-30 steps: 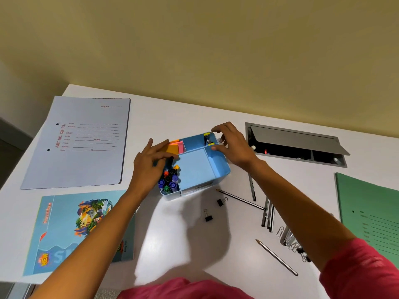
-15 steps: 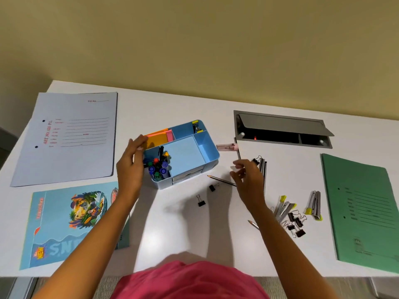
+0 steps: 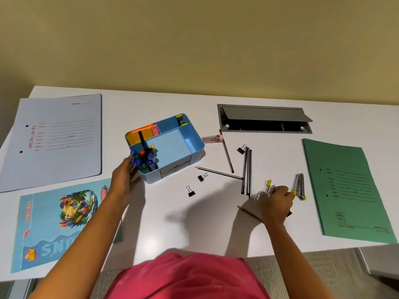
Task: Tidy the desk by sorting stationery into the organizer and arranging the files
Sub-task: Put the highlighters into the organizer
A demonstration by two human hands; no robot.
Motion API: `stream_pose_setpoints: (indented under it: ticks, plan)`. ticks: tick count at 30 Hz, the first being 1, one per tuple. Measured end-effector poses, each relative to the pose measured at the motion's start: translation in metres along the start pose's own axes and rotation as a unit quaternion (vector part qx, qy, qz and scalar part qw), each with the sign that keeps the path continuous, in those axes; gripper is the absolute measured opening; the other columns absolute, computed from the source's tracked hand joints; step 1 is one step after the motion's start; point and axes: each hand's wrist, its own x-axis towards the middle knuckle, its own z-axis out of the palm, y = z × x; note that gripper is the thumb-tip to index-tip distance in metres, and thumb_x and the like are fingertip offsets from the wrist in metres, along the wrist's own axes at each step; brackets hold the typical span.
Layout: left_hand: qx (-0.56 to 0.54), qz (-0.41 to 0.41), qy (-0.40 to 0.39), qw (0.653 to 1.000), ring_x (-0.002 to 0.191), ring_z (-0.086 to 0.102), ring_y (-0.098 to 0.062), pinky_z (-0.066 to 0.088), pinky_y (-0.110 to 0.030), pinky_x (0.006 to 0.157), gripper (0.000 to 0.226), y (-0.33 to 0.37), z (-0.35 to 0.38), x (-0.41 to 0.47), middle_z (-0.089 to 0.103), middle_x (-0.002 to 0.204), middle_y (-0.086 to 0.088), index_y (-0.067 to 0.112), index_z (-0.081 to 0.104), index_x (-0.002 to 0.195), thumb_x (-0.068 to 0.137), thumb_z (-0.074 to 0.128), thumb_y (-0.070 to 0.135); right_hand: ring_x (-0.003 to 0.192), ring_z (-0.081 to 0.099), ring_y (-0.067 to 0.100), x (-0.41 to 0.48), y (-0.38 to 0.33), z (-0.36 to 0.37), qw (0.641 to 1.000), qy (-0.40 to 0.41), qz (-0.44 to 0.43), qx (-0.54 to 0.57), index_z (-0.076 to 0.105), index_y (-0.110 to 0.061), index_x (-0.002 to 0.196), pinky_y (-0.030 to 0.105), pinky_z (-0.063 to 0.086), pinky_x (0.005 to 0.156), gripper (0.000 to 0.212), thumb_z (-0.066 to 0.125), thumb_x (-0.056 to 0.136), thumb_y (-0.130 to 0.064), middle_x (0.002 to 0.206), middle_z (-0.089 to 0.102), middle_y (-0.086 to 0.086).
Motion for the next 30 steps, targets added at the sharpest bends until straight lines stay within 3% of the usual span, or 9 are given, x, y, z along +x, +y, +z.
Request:
stream_pose_setpoints:
  ticks: [5, 8, 10, 13, 16, 19, 21, 26, 30]
  plan:
    - [0.0, -0.017, 0.016, 1.0, 0.105, 0.053, -0.016, 0.038, -0.035, 0.09, 0.02, 0.0, -0.002, -0.002, 0.059, 0.113, -0.002, 0.018, 0.057, 0.11, 0.098, 0.044, 0.026, 0.098, 0.055, 0.046, 0.013, -0.006, -0.01, 0.999, -0.032, 0.036, 0.006, 0.043, 0.008, 0.111, 0.045, 0.048, 0.078, 0.04, 0.066, 0.081, -0.006, 0.111, 0.052, 0.029]
    - [-0.003, -0.001, 0.028, 1.0, 0.091, 0.056, -0.011, 0.041, -0.032, 0.084, 0.021, 0.0, 0.003, -0.008, 0.061, 0.099, 0.003, 0.021, 0.06, 0.095, 0.098, 0.04, 0.025, 0.099, 0.057, 0.045, 0.024, -0.011, -0.012, 0.997, -0.034, 0.067, 0.026, 0.042, 0.006, 0.113, 0.044, 0.047, 0.077, 0.039, 0.064, 0.083, -0.004, 0.11, 0.056, 0.027]
    - [-0.006, 0.011, 0.043, 0.999, 0.096, 0.056, -0.013, 0.042, -0.033, 0.087, 0.022, 0.001, 0.004, -0.009, 0.061, 0.104, 0.002, 0.023, 0.06, 0.095, 0.099, 0.038, 0.026, 0.095, 0.061, 0.041, 0.028, -0.017, -0.015, 0.992, -0.044, 0.085, 0.082, 0.041, 0.004, 0.12, 0.041, 0.049, 0.075, 0.045, 0.065, 0.084, -0.008, 0.108, 0.061, 0.024]
    - [-0.009, 0.025, 0.047, 0.999, 0.11, 0.053, -0.019, 0.041, -0.036, 0.095, 0.026, 0.002, 0.005, -0.007, 0.058, 0.12, -0.004, 0.017, 0.058, 0.116, 0.098, 0.04, 0.024, 0.083, 0.06, 0.024, 0.027, -0.036, -0.021, 0.979, -0.071, 0.065, 0.18, 0.042, -0.003, 0.129, 0.03, 0.047, 0.07, 0.05, 0.066, 0.087, -0.014, 0.105, 0.062, 0.012]
    - [-0.013, 0.023, 0.036, 0.999, 0.108, 0.055, -0.019, 0.045, -0.037, 0.089, 0.031, 0.007, 0.004, -0.005, 0.061, 0.119, -0.005, 0.013, 0.058, 0.123, 0.096, 0.047, 0.022, 0.076, 0.061, 0.011, 0.017, -0.071, -0.028, 0.953, -0.081, 0.045, 0.289, 0.051, -0.009, 0.118, 0.015, 0.039, 0.059, 0.035, 0.064, 0.088, -0.023, 0.099, 0.062, 0.004]
    - [-0.015, 0.011, 0.034, 0.999, 0.109, 0.056, -0.021, 0.047, -0.039, 0.088, 0.034, 0.012, 0.001, 0.0, 0.062, 0.119, -0.004, 0.012, 0.057, 0.128, 0.095, 0.051, 0.019, 0.084, 0.067, 0.012, 0.009, -0.106, -0.031, 0.927, -0.103, 0.005, 0.361, 0.05, -0.014, 0.109, 0.013, 0.044, 0.061, 0.031, 0.066, 0.084, -0.012, 0.087, 0.062, -0.005]
    - [-0.011, 0.009, 0.035, 0.999, 0.11, 0.056, -0.023, 0.048, -0.041, 0.089, 0.036, 0.015, -0.001, 0.003, 0.062, 0.119, -0.005, 0.013, 0.055, 0.13, 0.095, 0.051, 0.016, 0.072, 0.066, 0.0, 0.005, -0.131, -0.032, 0.908, -0.131, -0.03, 0.397, 0.046, -0.012, 0.105, 0.007, 0.045, 0.057, 0.033, 0.066, 0.081, 0.0, 0.08, 0.059, -0.008]
    - [0.006, 0.02, 0.033, 0.999, 0.114, 0.056, -0.027, 0.047, -0.047, 0.096, 0.035, 0.016, -0.003, 0.004, 0.061, 0.122, -0.009, 0.017, 0.053, 0.132, 0.097, 0.05, 0.017, 0.081, 0.065, 0.012, 0.008, -0.196, -0.022, 0.886, -0.185, -0.132, 0.404, 0.05, -0.017, 0.103, 0.021, 0.054, 0.068, 0.038, 0.077, 0.076, -0.013, 0.087, 0.062, -0.005]
    - [0.026, 0.022, 0.022, 0.999, 0.115, 0.056, -0.028, 0.049, -0.046, 0.093, 0.037, 0.018, -0.002, 0.003, 0.061, 0.123, -0.009, 0.018, 0.051, 0.135, 0.098, 0.048, 0.021, 0.075, 0.056, -0.003, 0.018, -0.244, -0.007, 0.867, -0.202, -0.279, 0.361, 0.06, -0.014, 0.096, 0.008, 0.046, 0.064, 0.025, 0.076, 0.076, -0.011, 0.088, 0.063, -0.002]
